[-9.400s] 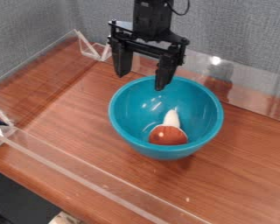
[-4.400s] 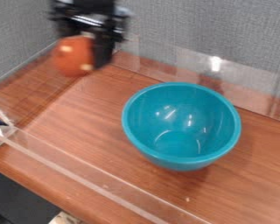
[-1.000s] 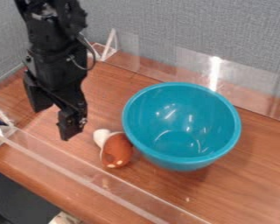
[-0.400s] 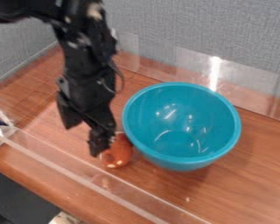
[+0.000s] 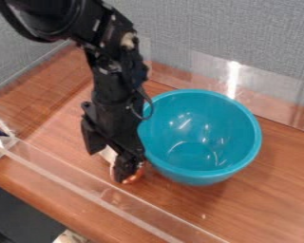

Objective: Remove the mushroom from inside the blue bowl and put it on the table

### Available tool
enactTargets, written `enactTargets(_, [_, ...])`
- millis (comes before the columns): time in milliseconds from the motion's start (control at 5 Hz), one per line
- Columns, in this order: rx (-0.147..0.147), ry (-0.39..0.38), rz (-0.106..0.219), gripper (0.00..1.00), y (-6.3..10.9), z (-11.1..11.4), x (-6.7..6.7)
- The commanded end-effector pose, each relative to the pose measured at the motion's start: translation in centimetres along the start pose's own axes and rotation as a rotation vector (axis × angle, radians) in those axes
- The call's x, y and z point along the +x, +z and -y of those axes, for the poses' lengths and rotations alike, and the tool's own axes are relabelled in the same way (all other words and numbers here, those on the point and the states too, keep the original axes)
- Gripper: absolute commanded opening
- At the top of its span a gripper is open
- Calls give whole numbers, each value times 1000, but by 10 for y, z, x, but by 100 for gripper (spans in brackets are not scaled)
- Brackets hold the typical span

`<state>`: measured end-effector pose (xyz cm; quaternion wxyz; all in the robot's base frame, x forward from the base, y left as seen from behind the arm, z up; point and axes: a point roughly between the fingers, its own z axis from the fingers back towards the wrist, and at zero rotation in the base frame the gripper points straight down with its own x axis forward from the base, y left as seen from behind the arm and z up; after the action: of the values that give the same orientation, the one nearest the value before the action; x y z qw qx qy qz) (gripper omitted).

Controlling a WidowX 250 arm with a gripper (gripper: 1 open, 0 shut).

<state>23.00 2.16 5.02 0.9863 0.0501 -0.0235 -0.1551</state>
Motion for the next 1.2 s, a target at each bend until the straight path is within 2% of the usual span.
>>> enactTargets(0, [12, 0, 41, 100, 4, -2, 15])
enactTargets(200, [11, 3, 38, 100, 0, -2, 18])
enactTargets(400, [11, 5, 35, 0, -3, -1, 18])
enactTargets(600, [13, 0, 39, 0, 0, -1, 18])
enactTargets(1000, [19, -10, 75, 0, 27, -8, 12])
